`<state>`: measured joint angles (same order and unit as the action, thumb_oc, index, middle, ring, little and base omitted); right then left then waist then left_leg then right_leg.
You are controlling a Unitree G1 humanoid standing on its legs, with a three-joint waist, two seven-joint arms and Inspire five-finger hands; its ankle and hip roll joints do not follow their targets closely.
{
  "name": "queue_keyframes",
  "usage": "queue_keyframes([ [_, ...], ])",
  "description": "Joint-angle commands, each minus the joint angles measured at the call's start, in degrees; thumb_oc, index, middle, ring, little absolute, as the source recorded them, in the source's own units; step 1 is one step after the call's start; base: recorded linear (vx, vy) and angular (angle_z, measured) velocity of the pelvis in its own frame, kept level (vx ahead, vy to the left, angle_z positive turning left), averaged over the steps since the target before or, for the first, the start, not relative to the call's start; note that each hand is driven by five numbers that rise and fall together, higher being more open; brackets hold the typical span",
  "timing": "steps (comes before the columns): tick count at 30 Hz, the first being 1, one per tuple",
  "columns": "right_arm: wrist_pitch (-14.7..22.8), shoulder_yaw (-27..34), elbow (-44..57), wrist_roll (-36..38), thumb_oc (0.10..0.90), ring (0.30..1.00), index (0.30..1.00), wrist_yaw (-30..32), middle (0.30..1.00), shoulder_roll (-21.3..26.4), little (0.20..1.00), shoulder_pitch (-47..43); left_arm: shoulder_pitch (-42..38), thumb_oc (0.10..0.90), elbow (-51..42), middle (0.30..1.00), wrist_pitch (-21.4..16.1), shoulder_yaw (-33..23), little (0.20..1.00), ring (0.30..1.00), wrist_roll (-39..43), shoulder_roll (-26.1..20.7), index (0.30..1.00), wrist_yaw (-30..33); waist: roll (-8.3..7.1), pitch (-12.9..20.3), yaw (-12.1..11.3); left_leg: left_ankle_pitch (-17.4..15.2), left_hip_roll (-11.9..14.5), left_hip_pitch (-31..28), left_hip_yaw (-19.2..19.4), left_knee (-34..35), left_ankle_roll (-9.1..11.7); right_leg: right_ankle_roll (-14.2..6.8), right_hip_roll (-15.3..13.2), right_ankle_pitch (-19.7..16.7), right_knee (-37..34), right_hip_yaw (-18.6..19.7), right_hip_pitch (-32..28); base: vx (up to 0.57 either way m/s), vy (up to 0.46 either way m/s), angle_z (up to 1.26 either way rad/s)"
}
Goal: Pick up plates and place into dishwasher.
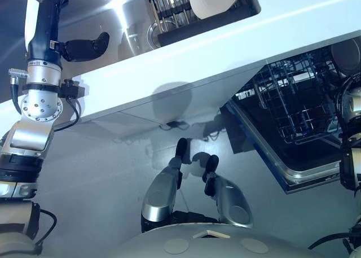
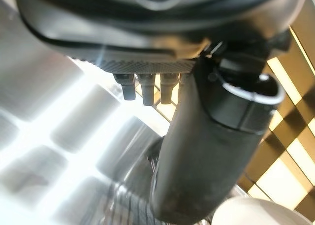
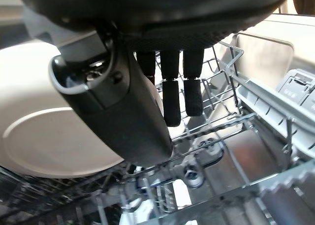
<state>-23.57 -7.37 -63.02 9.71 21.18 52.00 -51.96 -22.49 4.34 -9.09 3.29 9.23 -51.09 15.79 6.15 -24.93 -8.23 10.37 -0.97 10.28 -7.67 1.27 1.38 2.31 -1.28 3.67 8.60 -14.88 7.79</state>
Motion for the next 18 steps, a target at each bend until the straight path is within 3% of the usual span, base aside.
queue_keyframes([
  [1,-2.21,-8.50,0.61,-5.00,0.100,0.300,0.300,-5.99,0.300,2.44,0.200,0.95,-5.34,0.800,-2.01,0.900,-4.08,-4.42,0.900,0.900,1.86,-3.24,0.900,3.45,-1.83,2.71,0.23,-6.07,0.84,0.78,2.29,-4.66,2.31,-3.34,-1.30,0.10,-1.64,3.36,-0.86,0.00,0.000,0.00],
  [6,-2.11,-9.69,-1.62,-7.53,0.114,0.312,0.312,-8.27,0.312,1.42,0.214,0.81,-6.24,0.800,-2.07,0.900,-3.72,-4.13,0.900,0.900,2.19,-3.62,0.900,2.47,-2.22,2.99,0.24,-6.15,0.93,-0.48,2.81,-4.03,1.95,-3.42,-1.33,-0.12,-1.95,3.79,-1.62,0.00,0.000,0.00],
  [7,-2.07,-9.83,-1.50,-8.00,0.265,0.441,0.441,-8.59,0.441,1.33,0.365,1.01,-6.09,0.800,-2.06,0.900,-3.88,-4.34,0.900,0.900,2.13,-3.54,0.900,2.28,-2.31,3.12,0.29,-6.18,0.92,-0.83,2.93,-3.85,1.90,-3.43,-1.34,-0.18,-2.15,3.90,-1.92,0.00,0.000,0.00],
  [9,-2.81,-9.99,-1.06,-10.74,0.369,0.531,0.531,-9.19,0.531,0.69,0.469,1.86,-5.75,0.800,-2.09,0.900,-4.12,-4.64,0.900,0.900,1.86,-3.14,0.900,1.96,-2.49,3.39,0.47,-6.23,0.79,-1.76,3.19,-3.42,1.75,-3.54,-1.33,-0.42,-2.62,4.24,-2.67,0.00,0.000,0.00],
  [10,-3.11,-10.23,-1.04,-11.95,0.487,0.632,0.632,-9.61,0.632,0.57,0.587,2.14,-5.73,0.800,-2.05,0.900,-4.26,-4.74,0.900,0.900,1.68,-3.06,0.900,1.74,-2.56,3.53,0.53,-6.25,0.77,-2.22,3.35,-3.10,1.67,-3.60,-1.33,-0.51,-2.92,4.32,-3.05,0.00,0.000,0.00],
  [11,-3.47,-10.61,-1.03,-13.57,0.663,0.782,0.782,-10.60,0.782,0.28,0.763,2.58,-5.71,0.800,-2.35,0.900,-4.04,-4.83,0.900,0.900,1.71,-3.02,0.900,1.65,-2.61,3.68,0.61,-6.28,0.77,-2.68,3.56,-2.78,1.60,-3.67,-1.35,-0.58,-3.25,4.40,-3.48,0.00,0.000,0.00],
  [13,-3.29,-10.87,-0.80,-13.28,0.800,0.900,0.900,-11.57,0.900,-0.04,0.900,3.50,-5.57,0.800,-2.78,0.900,-3.59,-5.07,0.900,0.900,1.67,-2.95,0.900,1.17,-2.75,3.99,0.71,-6.35,0.69,-3.52,3.75,-2.38,1.46,-3.75,-1.33,-0.71,-3.61,4.51,-4.15,0.00,0.000,0.00],
  [18,-2.77,-10.21,2.46,-13.09,0.800,0.900,0.900,-11.33,0.900,-1.58,0.900,5.92,-4.61,0.800,-3.32,0.900,-3.05,-5.67,0.900,0.900,1.03,-2.22,0.900,-0.22,-3.06,5.24,1.08,-6.77,0.52,-6.04,4.19,-1.46,1.25,-3.91,-1.41,-0.70,-4.34,4.60,-6.28,0.03,0.024,-0.01],
])
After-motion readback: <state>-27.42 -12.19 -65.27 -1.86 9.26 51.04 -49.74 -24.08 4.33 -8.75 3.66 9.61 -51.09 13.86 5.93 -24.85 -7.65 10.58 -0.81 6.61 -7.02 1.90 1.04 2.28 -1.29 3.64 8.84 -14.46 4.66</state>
